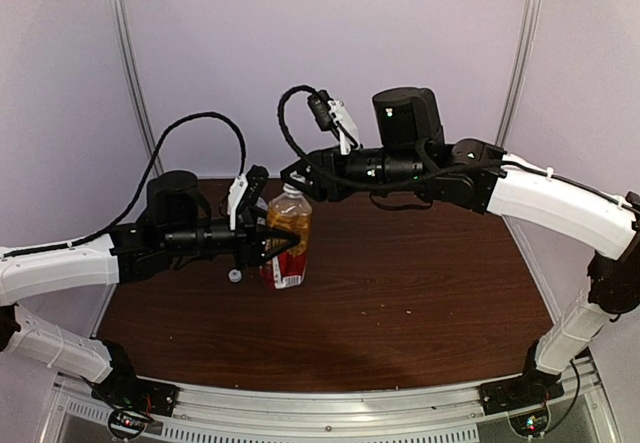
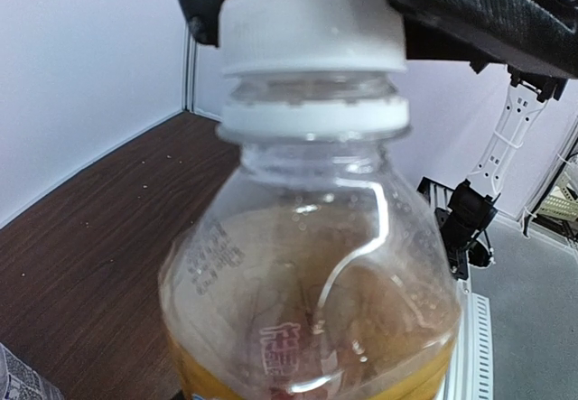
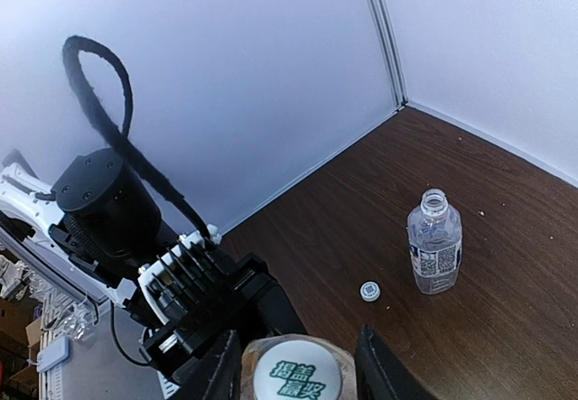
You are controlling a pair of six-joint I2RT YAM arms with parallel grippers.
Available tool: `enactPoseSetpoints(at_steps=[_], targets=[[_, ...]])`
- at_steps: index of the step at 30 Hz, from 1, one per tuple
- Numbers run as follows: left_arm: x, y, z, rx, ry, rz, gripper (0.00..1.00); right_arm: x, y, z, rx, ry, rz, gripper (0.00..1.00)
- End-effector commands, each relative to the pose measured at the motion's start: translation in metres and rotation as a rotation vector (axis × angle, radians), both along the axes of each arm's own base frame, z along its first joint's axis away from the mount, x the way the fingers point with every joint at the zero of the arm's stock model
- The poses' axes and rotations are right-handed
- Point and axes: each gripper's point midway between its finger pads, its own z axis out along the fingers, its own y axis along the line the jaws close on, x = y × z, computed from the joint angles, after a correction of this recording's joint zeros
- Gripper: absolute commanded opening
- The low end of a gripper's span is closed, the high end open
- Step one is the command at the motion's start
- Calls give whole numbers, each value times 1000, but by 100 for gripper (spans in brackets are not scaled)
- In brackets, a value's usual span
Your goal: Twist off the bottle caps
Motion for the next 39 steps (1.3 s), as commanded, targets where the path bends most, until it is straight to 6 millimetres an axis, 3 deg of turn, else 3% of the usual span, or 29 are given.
enactPoseSetpoints(at_steps=[1, 15, 28, 32, 36, 39], targets=[[0, 0, 29, -58, -74, 5, 35, -6, 5, 4, 21, 3, 32, 44], [-1, 3, 30, -58, -78, 11, 35, 1, 6, -5, -13, 8, 3, 42], [-5, 2, 30, -61, -85, -12, 35, -7, 1, 6, 15, -70, 77, 21], [-31, -2, 40, -107, -105, -158, 35, -20, -5, 11, 55, -138, 251, 19], [-75, -2, 54, -185, -106, -407, 35, -55, -11, 11, 78, -234, 531, 21], [-94, 0, 61, -230, -94, -529, 34, -75, -18, 12, 113, -262, 709, 24]])
